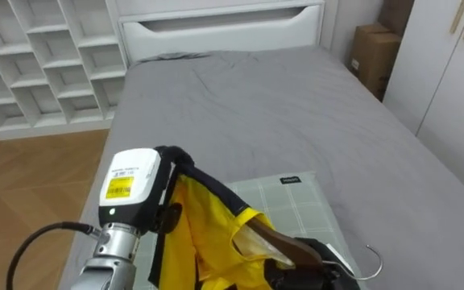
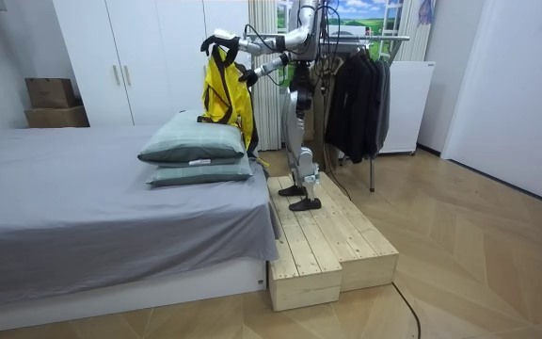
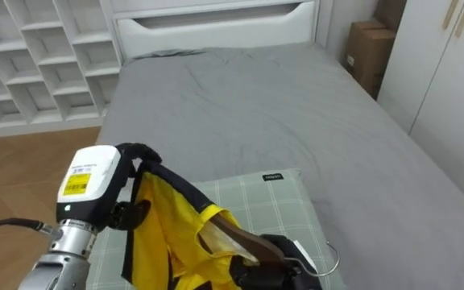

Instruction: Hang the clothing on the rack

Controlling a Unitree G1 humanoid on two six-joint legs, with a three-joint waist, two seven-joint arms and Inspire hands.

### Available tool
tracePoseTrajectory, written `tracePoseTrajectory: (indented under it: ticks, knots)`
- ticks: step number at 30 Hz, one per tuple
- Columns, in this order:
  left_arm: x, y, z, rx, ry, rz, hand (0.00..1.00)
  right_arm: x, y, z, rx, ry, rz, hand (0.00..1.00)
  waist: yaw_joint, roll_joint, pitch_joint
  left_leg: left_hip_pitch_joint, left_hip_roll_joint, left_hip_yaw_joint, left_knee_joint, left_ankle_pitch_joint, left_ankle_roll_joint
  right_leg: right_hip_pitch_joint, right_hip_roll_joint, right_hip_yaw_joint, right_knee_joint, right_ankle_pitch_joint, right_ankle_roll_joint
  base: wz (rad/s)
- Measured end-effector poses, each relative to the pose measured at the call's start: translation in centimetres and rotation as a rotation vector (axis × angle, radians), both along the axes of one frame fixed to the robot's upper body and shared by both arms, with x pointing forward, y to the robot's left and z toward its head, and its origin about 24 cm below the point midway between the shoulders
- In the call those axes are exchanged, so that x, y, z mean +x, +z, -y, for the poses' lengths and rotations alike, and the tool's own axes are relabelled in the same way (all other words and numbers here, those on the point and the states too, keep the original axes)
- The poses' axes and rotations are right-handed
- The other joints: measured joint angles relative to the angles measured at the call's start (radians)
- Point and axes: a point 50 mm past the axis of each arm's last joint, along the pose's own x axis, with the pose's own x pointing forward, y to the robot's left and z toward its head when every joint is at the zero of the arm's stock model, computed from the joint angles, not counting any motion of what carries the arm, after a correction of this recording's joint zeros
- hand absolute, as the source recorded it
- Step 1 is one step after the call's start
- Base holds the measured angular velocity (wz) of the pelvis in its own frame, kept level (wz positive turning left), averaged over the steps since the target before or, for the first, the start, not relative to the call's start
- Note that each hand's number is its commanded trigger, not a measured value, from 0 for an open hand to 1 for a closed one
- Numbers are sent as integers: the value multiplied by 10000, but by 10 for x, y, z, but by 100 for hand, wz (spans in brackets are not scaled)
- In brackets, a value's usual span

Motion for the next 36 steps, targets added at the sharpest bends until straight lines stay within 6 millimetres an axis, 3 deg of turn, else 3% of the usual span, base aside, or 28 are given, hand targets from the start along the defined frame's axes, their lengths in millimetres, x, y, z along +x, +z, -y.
tracePoseTrajectory:
  ticks: [8,16,20,23,29,36]
  knots:
    - [0,-4,1,63,-223,-664,0,7,12,7,-370,-103,608,100,6,-8,9,91,10,109,-114,-1,0,1,41,91,-5,-2,2,-5]
    - [-1,-8,0,28,-313,-1158,0,15,25,30,-1245,-83,1262,100,58,-56,26,84,5,127,-143,-1,0,-31,40,104,3,-11,14,0]
    - [-5,-15,-13,621,-113,-1509,0,23,37,39,-2020,494,1751,100,31,-215,1,81,35,282,-145,0,-2,-157,75,250,56,-12,12,-11]
    - [-10,-21,-20,646,138,-1879,0,27,45,49,-2801,523,2075,100,21,-457,-38,96,37,314,-144,0,-2,-171,77,295,51,-12,12,-4]
    - [-16,-30,-53,1078,1189,-2643,0,40,85,56,-5110,1445,3609,100,-214,-784,-123,151,39,338,-141,0,-1,-107,73,309,30,6,10,-1]
    - [-33,-49,-75,970,2054,-3669,0,42,99,84,-6692,1959,3496,100,-153,-901,-90,258,17,406,-208,-1,1,-171,89,379,244,-42,26,-4]
